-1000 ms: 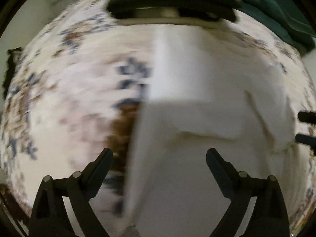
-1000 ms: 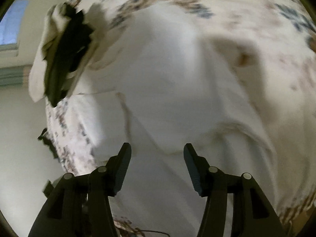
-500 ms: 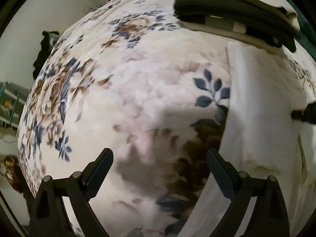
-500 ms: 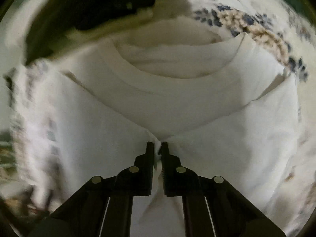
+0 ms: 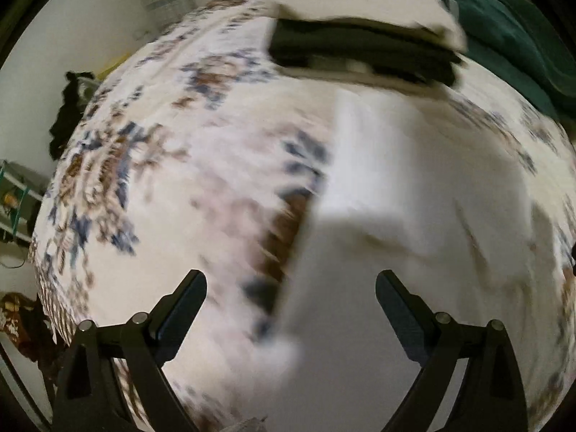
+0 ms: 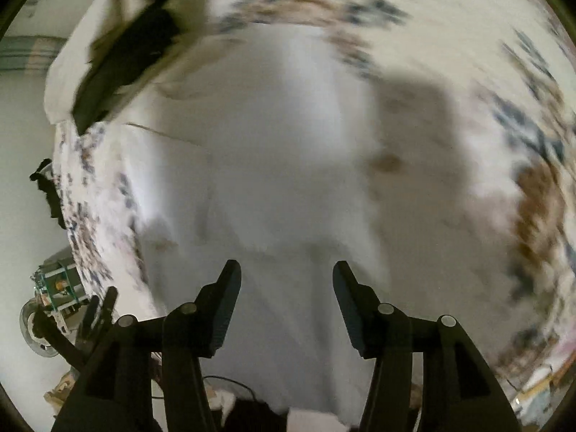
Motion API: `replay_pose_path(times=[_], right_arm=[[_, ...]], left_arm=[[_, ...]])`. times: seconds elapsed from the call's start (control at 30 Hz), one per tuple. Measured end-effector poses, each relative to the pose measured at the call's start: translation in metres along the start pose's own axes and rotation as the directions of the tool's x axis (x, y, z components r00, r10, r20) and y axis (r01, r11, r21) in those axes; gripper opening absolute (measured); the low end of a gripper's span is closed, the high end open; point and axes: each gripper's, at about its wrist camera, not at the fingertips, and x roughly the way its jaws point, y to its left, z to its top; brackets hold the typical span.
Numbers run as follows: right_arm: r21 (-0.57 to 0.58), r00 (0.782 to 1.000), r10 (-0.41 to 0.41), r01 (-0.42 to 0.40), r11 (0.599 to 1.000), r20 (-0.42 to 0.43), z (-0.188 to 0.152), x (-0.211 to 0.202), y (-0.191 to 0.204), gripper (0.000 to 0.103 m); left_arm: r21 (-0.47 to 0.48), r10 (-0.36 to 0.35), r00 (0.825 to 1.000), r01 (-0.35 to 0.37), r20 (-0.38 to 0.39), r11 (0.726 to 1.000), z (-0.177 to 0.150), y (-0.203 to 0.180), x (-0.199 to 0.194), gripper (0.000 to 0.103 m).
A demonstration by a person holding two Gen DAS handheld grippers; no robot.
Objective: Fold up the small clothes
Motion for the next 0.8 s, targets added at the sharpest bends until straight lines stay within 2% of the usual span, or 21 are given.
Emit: replay_pose_path(times=[0.1, 0.17, 0.27, 0.37, 0.47, 0.5, 0.53, 0.57, 0.6, 0.63, 0.67, 0.73, 0.8], right_arm=[[0.023, 0.999, 0.013, -0.012, 1.000, -0.044, -0.011, -0.009, -0.066, 0.055], [0.026, 0.997, 0.031, -0.029, 0.999, -0.071, -0.014, -0.009, -0.112, 0.055], [0.017, 0.994, 0.015, -0.013, 1.000, -0.107, -0.007, -0.010, -0.162, 0.055], [-0.012, 0.993, 0.024, -0.025, 1.000, -0.118, 0.000, -0.017, -0.195, 0.055], [-0.018, 0.992, 0.050, -0.052, 0.998, -0.119, 0.017, -0.023, -0.216, 0.055], [-0.021, 0.991, 0.061, -0.064, 0.998, -0.121, 0.023, -0.023, -0.219, 0.055], [-0.034, 0.990, 0.073, -0.078, 0.996, -0.121, 0.029, -0.022, -0.224, 0.055], [-0.049, 0.990, 0.075, -0.081, 0.995, -0.121, 0.036, -0.023, -0.226, 0.055], [-0.080, 0.991, 0.065, -0.074, 0.994, -0.116, 0.043, -0.021, -0.225, 0.055], [-0.104, 0.992, 0.054, -0.065, 0.992, -0.111, 0.050, -0.017, -0.216, 0.055], [-0.123, 0.993, 0.049, -0.063, 0.990, -0.112, 0.058, -0.014, -0.205, 0.055], [-0.161, 0.991, 0.057, -0.076, 0.984, -0.120, 0.072, -0.004, -0.191, 0.055], [-0.188, 0.987, 0.084, -0.109, 0.976, -0.136, 0.087, 0.006, -0.176, 0.055]], left_arm=[[0.037, 0.000, 0.998, 0.003, -0.057, 0.999, -0.044, -0.052, -0.017, 0.096], [0.064, 0.020, 0.992, -0.013, -0.121, 0.998, -0.083, -0.095, -0.028, 0.096], [0.071, 0.001, 0.972, 0.016, -0.233, 0.997, -0.144, -0.160, -0.041, 0.096], [0.105, -0.028, 0.949, 0.064, -0.315, 0.992, -0.202, -0.232, -0.048, 0.096], [0.187, -0.001, 0.945, 0.065, -0.326, 0.980, -0.241, -0.291, -0.041, 0.094], [0.203, 0.011, 0.946, 0.058, -0.323, 0.977, -0.249, -0.303, -0.036, 0.085], [0.209, 0.021, 0.945, 0.050, -0.325, 0.977, -0.254, -0.313, -0.028, 0.064], [0.205, 0.034, 0.945, 0.035, -0.324, 0.978, -0.257, -0.319, -0.019, 0.047], [0.191, 0.039, 0.944, 0.026, -0.327, 0.981, -0.259, -0.322, -0.011, 0.015], [0.158, 0.052, 0.939, 0.003, -0.341, 0.987, -0.258, -0.320, -0.001, 0.009], [0.118, 0.036, 0.941, 0.004, -0.337, 0.993, -0.257, -0.317, 0.002, 0.007], [0.024, -0.015, 0.957, 0.022, -0.290, 0.999, -0.253, -0.307, -0.002, 0.002], [-0.005, -0.035, 0.966, 0.035, -0.258, 0.999, -0.254, -0.303, -0.009, 0.001]])
